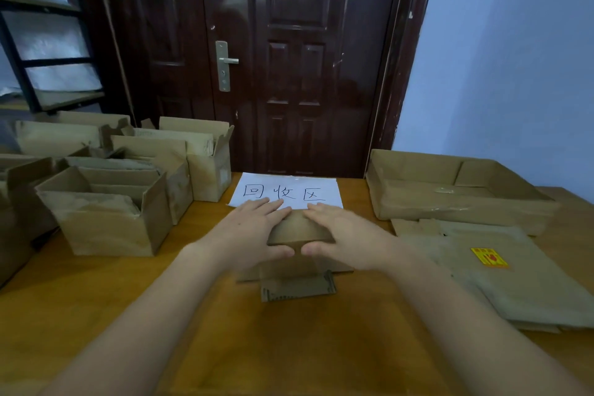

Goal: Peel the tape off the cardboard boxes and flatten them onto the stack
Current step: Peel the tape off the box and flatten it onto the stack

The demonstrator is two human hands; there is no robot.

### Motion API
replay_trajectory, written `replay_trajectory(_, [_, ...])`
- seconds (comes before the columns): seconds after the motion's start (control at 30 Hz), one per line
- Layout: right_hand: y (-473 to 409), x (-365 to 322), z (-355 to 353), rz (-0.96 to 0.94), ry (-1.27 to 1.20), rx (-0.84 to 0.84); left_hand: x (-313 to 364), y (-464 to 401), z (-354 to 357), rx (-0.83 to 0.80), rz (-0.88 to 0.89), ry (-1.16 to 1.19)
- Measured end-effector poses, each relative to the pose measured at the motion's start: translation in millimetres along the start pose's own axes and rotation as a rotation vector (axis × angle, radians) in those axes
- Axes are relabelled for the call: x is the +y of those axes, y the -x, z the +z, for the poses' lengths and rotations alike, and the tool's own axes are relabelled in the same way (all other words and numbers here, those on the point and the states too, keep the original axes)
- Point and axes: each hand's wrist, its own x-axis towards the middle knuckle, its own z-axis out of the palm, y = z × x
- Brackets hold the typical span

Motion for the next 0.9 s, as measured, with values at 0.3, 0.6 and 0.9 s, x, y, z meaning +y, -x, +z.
replay_trajectory(0.3, [12,-12,8,0.030,0.041,0.196,18,17,6,0.266,0.006,0.049])
replay_trajectory(0.6, [44,-29,15,-0.103,0.084,0.526,32,54,-3,0.564,0.141,0.064])
replay_trajectory(0.9, [58,-38,58,-0.169,0.157,0.645,34,73,42,0.620,0.220,0.151])
